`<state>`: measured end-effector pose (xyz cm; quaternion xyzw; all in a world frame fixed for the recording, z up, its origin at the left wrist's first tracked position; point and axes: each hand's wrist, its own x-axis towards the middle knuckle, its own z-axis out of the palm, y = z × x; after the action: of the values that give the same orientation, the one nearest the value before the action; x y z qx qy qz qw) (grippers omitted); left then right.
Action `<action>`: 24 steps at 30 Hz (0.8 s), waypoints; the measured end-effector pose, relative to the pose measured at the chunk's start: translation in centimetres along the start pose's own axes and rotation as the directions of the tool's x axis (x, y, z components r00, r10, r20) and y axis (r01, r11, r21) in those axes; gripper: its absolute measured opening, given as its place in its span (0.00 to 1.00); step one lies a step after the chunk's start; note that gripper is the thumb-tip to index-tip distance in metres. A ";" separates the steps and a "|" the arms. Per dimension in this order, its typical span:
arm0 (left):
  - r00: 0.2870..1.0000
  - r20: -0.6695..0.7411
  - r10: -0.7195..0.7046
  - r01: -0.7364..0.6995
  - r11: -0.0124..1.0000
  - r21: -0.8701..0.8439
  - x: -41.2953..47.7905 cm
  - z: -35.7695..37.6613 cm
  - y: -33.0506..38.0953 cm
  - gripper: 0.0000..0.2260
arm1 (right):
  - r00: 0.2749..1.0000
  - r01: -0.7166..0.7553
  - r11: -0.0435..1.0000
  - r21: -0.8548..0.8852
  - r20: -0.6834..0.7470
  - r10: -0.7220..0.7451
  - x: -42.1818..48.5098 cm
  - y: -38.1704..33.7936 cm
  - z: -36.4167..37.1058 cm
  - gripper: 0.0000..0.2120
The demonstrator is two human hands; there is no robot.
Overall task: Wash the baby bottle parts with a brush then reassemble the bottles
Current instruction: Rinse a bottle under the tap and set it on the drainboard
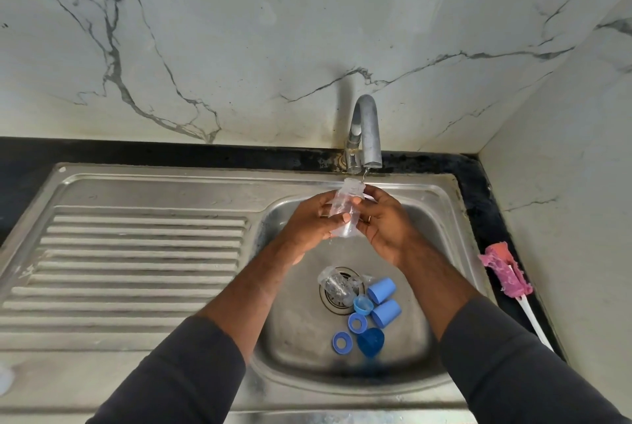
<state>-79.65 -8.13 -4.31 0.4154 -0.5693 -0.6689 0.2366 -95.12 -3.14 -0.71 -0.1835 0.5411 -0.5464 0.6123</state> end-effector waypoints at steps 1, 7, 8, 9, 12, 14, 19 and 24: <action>0.999 -0.030 0.019 -0.018 0.999 0.044 0.3 0.0 0.1 0.22 | 1.000 -0.004 1.000 -0.004 0.000 0.004 0.1 0.0 0.1 0.15; 0.954 -0.243 0.175 -0.068 0.916 0.395 0.5 1.8 0.6 0.26 | 1.000 -0.025 0.998 -0.056 -0.019 0.024 0.0 0.1 0.7 0.12; 0.954 -0.232 0.192 -0.083 0.908 0.410 0.5 2.2 0.8 0.27 | 1.000 -0.009 0.996 -0.085 -0.012 0.008 0.0 0.2 0.6 0.14; 0.956 -0.222 0.192 -0.087 0.908 0.411 0.7 2.5 0.8 0.27 | 1.000 0.009 0.994 -0.107 -0.014 -0.010 0.0 0.2 0.4 0.16; 0.979 -0.163 0.120 -0.071 0.957 0.280 1.0 2.4 1.1 0.22 | 0.994 0.054 0.989 -0.139 -0.088 -0.066 0.1 -0.1 -0.5 0.19; 0.994 -0.091 0.059 -0.046 0.989 0.142 1.1 1.8 1.0 0.17 | 0.989 0.054 0.984 -0.167 -0.125 -0.075 0.0 -0.4 -1.2 0.20; 0.999 -0.017 -0.050 0.052 0.985 0.166 0.8 0.3 -0.4 0.22 | 0.996 0.067 0.858 -0.510 -0.019 -0.089 -0.7 1.1 -1.7 0.22; 0.993 -0.084 -0.078 0.097 0.961 0.258 -0.1 -0.6 -1.6 0.15 | 0.961 0.173 0.568 -0.805 0.012 -0.276 -1.0 3.0 -1.8 0.23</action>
<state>-78.87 -8.04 -5.85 0.4919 -0.6248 -0.5819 0.1704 -95.07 -0.58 -3.34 -0.4733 0.7344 -0.3292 0.3581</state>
